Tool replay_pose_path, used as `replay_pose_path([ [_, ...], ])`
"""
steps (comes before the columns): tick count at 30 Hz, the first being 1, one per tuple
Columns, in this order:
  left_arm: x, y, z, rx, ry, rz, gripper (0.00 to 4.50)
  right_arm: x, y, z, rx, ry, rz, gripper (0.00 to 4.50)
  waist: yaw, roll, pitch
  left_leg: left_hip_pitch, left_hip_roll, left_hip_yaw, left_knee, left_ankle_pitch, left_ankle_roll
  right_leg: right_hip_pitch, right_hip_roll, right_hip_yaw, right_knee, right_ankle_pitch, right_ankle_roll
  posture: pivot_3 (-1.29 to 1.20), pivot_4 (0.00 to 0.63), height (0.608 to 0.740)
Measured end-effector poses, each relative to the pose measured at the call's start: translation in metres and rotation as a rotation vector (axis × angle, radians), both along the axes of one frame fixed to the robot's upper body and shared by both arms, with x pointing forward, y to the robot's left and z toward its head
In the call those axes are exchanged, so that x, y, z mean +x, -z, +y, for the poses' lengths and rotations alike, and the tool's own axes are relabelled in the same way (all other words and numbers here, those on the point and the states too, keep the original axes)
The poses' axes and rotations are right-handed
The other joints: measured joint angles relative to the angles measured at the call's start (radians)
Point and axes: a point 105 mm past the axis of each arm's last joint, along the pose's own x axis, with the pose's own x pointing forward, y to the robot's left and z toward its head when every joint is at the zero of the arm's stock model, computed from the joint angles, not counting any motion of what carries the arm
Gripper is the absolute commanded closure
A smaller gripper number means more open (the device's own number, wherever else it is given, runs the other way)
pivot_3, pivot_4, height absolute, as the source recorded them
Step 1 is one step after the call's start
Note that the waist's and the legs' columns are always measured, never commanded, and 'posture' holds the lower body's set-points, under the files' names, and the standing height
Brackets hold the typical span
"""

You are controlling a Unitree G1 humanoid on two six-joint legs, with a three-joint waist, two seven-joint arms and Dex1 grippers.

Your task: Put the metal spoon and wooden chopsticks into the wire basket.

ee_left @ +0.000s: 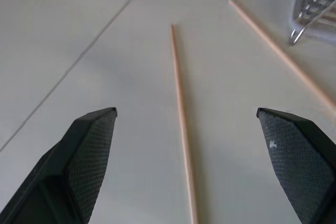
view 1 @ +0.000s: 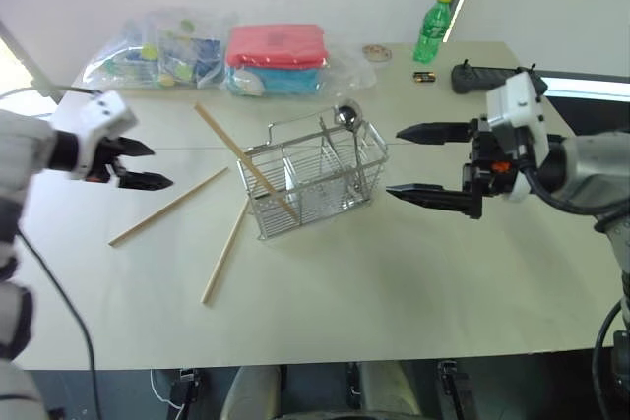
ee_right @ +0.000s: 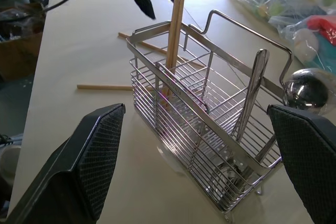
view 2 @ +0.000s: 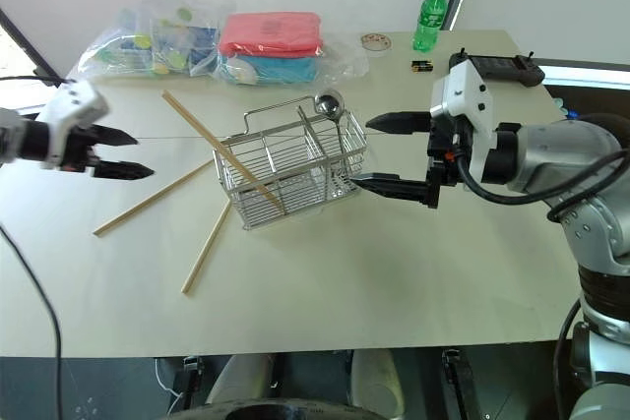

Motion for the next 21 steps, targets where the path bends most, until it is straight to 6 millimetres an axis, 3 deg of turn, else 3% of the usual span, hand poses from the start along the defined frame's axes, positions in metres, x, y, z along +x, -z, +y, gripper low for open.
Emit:
replay_pose_path([
  [8, 0.036, 0.021, -0.036, 0.130, 0.075, 0.025, 0.00, -0.018, 0.008, -0.001, -0.039, 0.030, -0.009, 0.06, -0.009, -0.003, -0.001, -0.001, 0.000, 0.000, 0.000, 0.000, 0.000, -0.001, 0.000, 0.000, 0.000, 0.001, 0.002, 0.00, 0.150, 0.692],
  [14, 0.039, 0.047, -0.046, 0.215, 0.095, 0.063, 0.00, -0.018, 0.001, -0.004, -0.006, 0.098, -0.027, 0.06, -0.007, -0.003, 0.000, 0.000, 0.001, 0.000, 0.000, 0.000, 0.000, -0.001, 0.000, 0.000, 0.000, 0.001, 0.002, 0.00, 0.150, 0.692],
  [18, 0.042, 0.052, -0.051, 0.236, 0.088, 0.060, 0.00, -0.020, 0.004, -0.003, 0.004, 0.112, -0.016, 0.06, -0.004, -0.003, -0.001, 0.000, 0.000, -0.001, 0.001, 0.000, 0.000, 0.001, -0.001, 0.000, 0.000, 0.001, 0.002, 0.00, 0.150, 0.692],
  [21, 0.043, 0.053, -0.054, 0.236, 0.090, 0.057, 0.77, -0.021, 0.002, -0.002, 0.019, 0.116, -0.020, 0.00, 0.001, -0.003, -0.002, 0.002, 0.000, -0.001, 0.001, 0.000, 0.000, 0.003, -0.001, 0.000, 0.000, 0.001, 0.003, 0.00, 0.150, 0.692],
])
